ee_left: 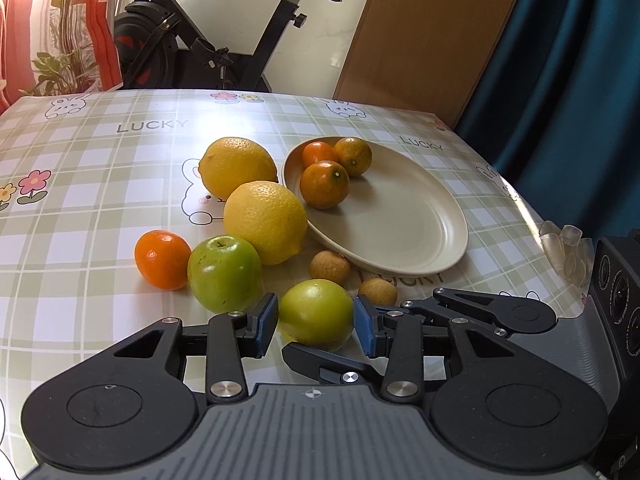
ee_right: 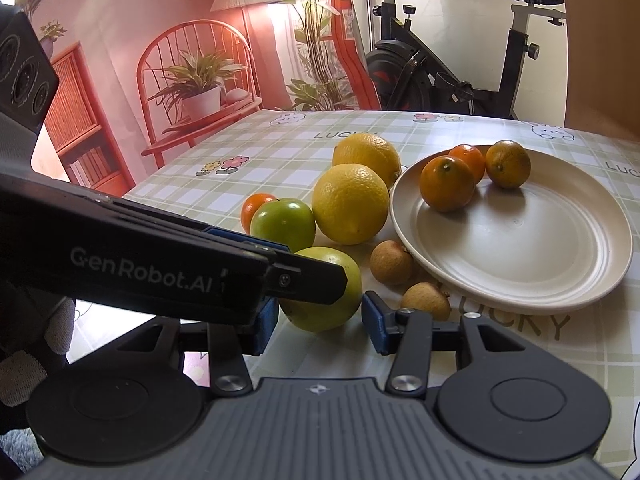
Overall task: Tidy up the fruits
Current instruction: 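Close the left tool's fingers on the pale green fruit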
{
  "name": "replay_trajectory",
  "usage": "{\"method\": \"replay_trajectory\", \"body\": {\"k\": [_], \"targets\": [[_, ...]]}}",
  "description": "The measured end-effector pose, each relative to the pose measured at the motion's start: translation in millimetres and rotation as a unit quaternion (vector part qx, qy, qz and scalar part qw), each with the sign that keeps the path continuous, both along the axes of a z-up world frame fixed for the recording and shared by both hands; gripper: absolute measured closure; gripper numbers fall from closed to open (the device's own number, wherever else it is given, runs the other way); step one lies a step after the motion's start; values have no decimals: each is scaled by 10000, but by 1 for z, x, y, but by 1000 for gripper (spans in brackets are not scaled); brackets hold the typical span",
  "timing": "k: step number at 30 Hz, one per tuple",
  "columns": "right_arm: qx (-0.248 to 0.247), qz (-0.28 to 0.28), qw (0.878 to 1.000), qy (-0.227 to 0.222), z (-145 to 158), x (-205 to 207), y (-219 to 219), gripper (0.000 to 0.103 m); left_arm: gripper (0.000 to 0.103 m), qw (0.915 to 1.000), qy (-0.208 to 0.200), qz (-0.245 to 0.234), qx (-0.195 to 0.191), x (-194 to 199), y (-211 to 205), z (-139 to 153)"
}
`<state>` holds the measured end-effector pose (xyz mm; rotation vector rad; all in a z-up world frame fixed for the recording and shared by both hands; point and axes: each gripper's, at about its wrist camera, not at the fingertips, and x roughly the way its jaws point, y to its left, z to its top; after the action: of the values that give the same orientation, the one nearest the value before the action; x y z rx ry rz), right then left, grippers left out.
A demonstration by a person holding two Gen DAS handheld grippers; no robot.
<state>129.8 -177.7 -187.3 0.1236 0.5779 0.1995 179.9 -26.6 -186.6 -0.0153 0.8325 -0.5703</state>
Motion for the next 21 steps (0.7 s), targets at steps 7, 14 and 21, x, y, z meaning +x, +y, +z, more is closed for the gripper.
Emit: {"method": "replay_trajectory", "body": {"k": [7,14,21], "targets": [[-76,81,9999,-87,-2,-3,1,54,59,10000,-13,67,17,-3,1,0],[-102,130,9998,-125,-3,-4,1,54,59,9999,-60,90,127,-5,-3,2],[-82,141,9996,-228,1,-7,0,54,59,9997,-167,138,113,-10,-3,9]]}}
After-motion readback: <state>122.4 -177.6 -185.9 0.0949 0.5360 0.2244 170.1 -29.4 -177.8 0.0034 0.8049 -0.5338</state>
